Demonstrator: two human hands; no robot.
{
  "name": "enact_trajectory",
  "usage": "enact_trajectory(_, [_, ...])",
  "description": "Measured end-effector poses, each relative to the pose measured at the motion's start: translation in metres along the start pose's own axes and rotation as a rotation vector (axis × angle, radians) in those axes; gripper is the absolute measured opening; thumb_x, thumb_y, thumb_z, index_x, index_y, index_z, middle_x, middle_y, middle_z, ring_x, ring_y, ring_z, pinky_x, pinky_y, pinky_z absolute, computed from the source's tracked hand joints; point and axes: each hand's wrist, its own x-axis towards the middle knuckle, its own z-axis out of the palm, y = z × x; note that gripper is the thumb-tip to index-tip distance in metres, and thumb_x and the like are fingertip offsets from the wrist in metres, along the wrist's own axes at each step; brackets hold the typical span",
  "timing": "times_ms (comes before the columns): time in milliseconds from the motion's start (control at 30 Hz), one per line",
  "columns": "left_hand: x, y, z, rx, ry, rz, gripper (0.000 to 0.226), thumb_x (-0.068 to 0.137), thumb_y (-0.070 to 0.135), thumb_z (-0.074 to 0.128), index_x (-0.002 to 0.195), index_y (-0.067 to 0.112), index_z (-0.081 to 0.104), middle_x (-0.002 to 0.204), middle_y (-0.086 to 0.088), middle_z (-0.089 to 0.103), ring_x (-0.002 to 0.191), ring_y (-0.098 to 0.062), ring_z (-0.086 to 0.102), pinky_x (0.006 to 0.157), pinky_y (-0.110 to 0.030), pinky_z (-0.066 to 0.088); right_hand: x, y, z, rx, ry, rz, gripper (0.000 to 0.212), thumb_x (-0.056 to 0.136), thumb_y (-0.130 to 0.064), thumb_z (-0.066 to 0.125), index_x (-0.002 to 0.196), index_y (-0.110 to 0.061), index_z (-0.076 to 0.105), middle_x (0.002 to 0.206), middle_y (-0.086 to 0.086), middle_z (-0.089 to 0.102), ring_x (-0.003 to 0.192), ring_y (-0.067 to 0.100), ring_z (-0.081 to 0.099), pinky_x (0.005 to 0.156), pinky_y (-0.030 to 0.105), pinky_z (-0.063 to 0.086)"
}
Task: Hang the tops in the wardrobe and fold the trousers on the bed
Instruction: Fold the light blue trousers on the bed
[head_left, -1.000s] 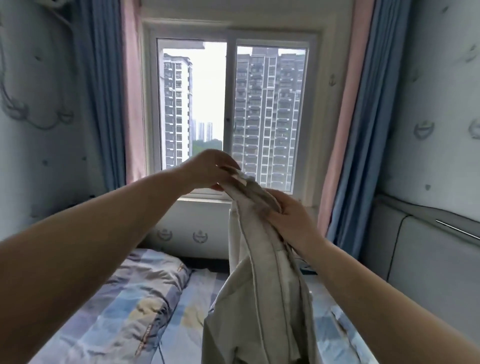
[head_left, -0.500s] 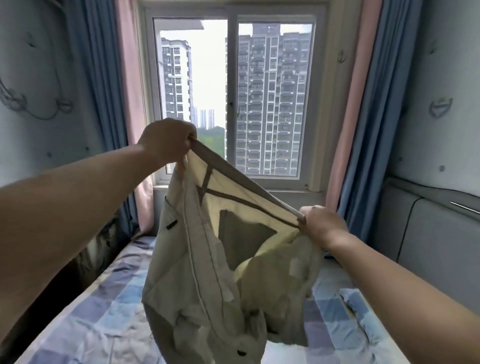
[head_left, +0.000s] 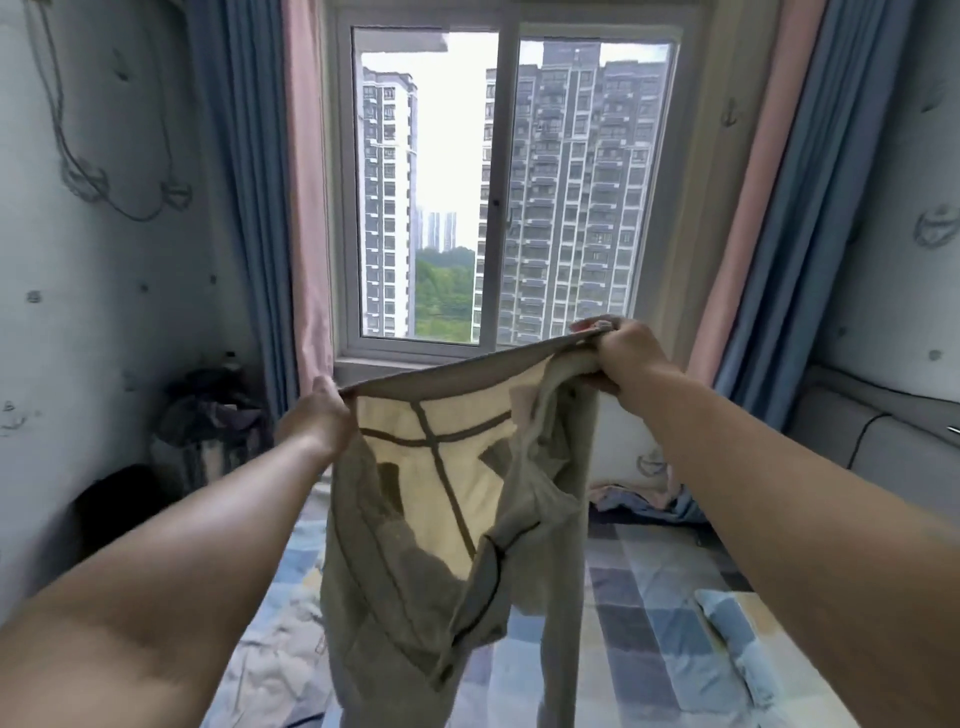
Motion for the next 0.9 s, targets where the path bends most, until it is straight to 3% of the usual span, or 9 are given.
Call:
enact_trajectory(133, [-0.032,-0.023,0.042,0.025,-0.147,0.075,0.024,0.093,0.042,0.045,0.096,0.018,0.051,0.104,-0.010,0.065,0.094,-0.029,0.062,0.074,-0.034,0.046,0.007,-0.019,0.006,0.175,0.089,-0.029,0.043,0.098,-0.012,0.027,0.076,-0.019,0.063,0.085,0.010,0.062,0.071,0.023,0.062,0.070,0.043,0.056])
enact_trajectory(267, [-0.062,-0.032,0.080,0.045,-0.394,0.084,0.037,0.089,0.041,0.044,0.063,0.015,0.051,0.077,-0.007,0.064,0.081,-0.028,0.062,0.063,-0.029,0.041,0.008,-0.030,0.004,0.197,0.131,-0.082,0.042,0.097,-0.010,0.026,0.077,-0.019,0.061,0.087,0.011,0.060,0.080,0.029,0.061,0.069,0.043,0.057])
enact_trajectory(400, [-0.082,-0.036,0.107,-0.221,-0.495,-0.066,0.030,0.086,0.036,0.051,0.074,0.008,0.055,0.075,-0.013,0.065,0.071,-0.028,0.063,0.061,-0.032,0.049,0.002,-0.030,-0.011,0.300,0.169,-0.077,0.039,0.097,-0.005,0.026,0.078,-0.016,0.059,0.078,0.009,0.058,0.066,0.023,0.059,0.057,0.032,0.052])
enact_trajectory(500, [-0.095,-0.033,0.121,-0.460,-0.471,-0.221,0.027,0.082,0.026,0.056,0.093,0.002,0.060,0.089,-0.021,0.068,0.074,-0.030,0.063,0.055,-0.035,0.052,-0.002,-0.025,-0.027,0.345,0.219,-0.081,0.038,0.098,-0.006,0.027,0.077,-0.014,0.058,0.074,0.009,0.058,0.057,0.019,0.059,0.047,0.026,0.049])
enact_trajectory(600, [-0.096,-0.025,0.119,-0.766,-0.357,-0.401,0.022,0.082,0.022,0.063,0.095,0.007,0.051,0.100,-0.022,0.062,0.078,-0.031,0.062,0.056,-0.033,0.054,-0.002,-0.018,-0.042,0.354,0.261,-0.059,0.036,0.097,-0.007,0.028,0.078,-0.016,0.057,0.075,0.009,0.059,0.058,0.020,0.060,0.053,0.030,0.054])
enact_trajectory(700, [-0.081,-0.011,0.102,-1.172,-0.242,-0.445,0.027,0.094,0.010,0.054,0.120,0.009,0.049,0.109,-0.021,0.058,0.089,-0.032,0.058,0.071,-0.037,0.050,-0.001,-0.007,-0.063,0.298,0.287,-0.050,0.034,0.096,-0.007,0.030,0.082,-0.020,0.058,0.082,0.010,0.060,0.065,0.023,0.061,0.063,0.037,0.057])
enact_trajectory(767, [-0.070,0.000,0.079,-1.403,-0.247,-0.444,0.029,0.098,0.004,0.036,0.121,0.008,0.053,0.093,-0.017,0.064,0.075,-0.030,0.062,0.065,-0.034,0.053,0.000,0.002,-0.078,0.230,0.301,-0.040,0.036,0.094,-0.006,0.030,0.082,-0.021,0.060,0.085,0.010,0.061,0.068,0.025,0.062,0.068,0.041,0.058])
enact_trajectory(833, [-0.058,0.011,0.051,-1.467,-0.262,-0.461,0.033,0.096,0.006,0.027,0.102,0.008,0.060,0.067,-0.011,0.069,0.055,-0.024,0.066,0.050,-0.029,0.056,0.000,0.011,-0.089,0.199,0.311,-0.045,0.039,0.091,-0.003,0.029,0.078,-0.023,0.061,0.083,0.010,0.062,0.070,0.026,0.061,0.072,0.043,0.057])
enact_trajectory(900, [-0.046,0.023,0.024,-1.493,-0.227,-0.443,0.034,0.097,0.011,0.026,0.095,0.011,0.060,0.058,-0.005,0.069,0.050,-0.016,0.067,0.049,-0.029,0.058,0.001,0.015,-0.097,0.189,0.311,-0.056,0.041,0.089,0.000,0.029,0.078,-0.024,0.061,0.083,0.009,0.061,0.072,0.025,0.060,0.071,0.041,0.055])
